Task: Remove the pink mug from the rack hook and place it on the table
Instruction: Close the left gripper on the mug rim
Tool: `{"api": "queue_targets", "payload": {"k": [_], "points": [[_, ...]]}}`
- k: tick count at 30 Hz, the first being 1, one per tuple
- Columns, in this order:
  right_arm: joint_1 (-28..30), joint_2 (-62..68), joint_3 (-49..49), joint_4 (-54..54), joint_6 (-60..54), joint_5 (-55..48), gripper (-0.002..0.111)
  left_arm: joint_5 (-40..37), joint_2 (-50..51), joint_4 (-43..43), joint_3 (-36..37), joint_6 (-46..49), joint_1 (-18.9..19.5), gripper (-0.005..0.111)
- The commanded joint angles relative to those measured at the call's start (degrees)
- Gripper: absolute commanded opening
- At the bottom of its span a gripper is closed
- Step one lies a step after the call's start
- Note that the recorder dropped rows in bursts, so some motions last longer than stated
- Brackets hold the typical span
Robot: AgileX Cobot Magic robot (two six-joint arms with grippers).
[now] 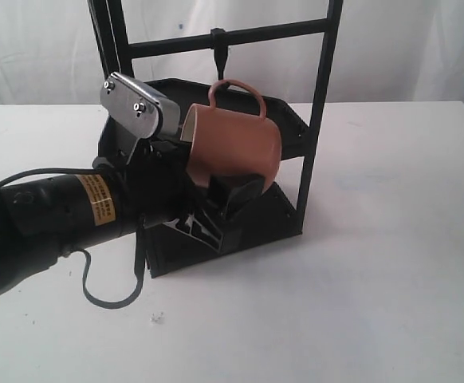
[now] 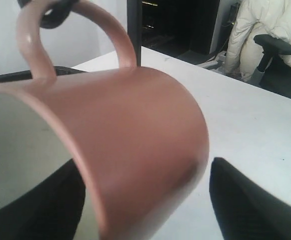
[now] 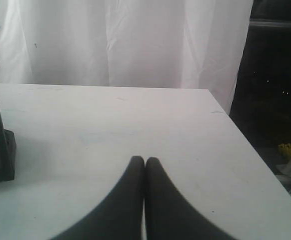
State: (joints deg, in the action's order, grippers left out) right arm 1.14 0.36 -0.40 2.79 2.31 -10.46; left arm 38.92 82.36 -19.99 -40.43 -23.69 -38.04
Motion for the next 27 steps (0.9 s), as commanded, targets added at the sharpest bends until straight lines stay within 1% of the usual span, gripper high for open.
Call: {"api": "queue_targets", "payload": {"k": [1, 5, 9, 14, 16, 22, 27], "points": [[0.0, -0.4, 0.4, 0.0, 0.1, 0.2, 0.000, 1.1, 0.3, -0.4, -0.3, -0.6, 0.1, 0.072], [0.0, -0.4, 0.4, 0.0, 0.1, 0.2, 0.000, 3.2, 0.3, 0.3, -0.3, -0.6, 0.1, 0.072], [0.0, -0.4, 0.4, 0.0, 0.1, 0.2, 0.000, 3.4, 0.3, 0.3, -0.3, -0.6, 0.1, 0.072], [0.0, -0.4, 0.4, 0.0, 0.1, 0.2, 0.000, 3.4, 0.3, 0.3, -0.3, -0.6, 0.1, 0.066], [0.0, -0.4, 0.4, 0.0, 0.1, 0.2, 0.000, 3.4, 0.3, 0.3, -0.3, -0.6, 0.1, 0.061], [0.0, -0.4, 0.4, 0.0, 0.1, 0.2, 0.000, 3.4, 0.3, 0.4, -0.3, -0.6, 0.1, 0.039], [0.0, -0.4, 0.4, 0.0, 0.1, 0.2, 0.000, 3.1, 0.3, 3.5, -0.3, -0.6, 0.1, 0.024]]}}
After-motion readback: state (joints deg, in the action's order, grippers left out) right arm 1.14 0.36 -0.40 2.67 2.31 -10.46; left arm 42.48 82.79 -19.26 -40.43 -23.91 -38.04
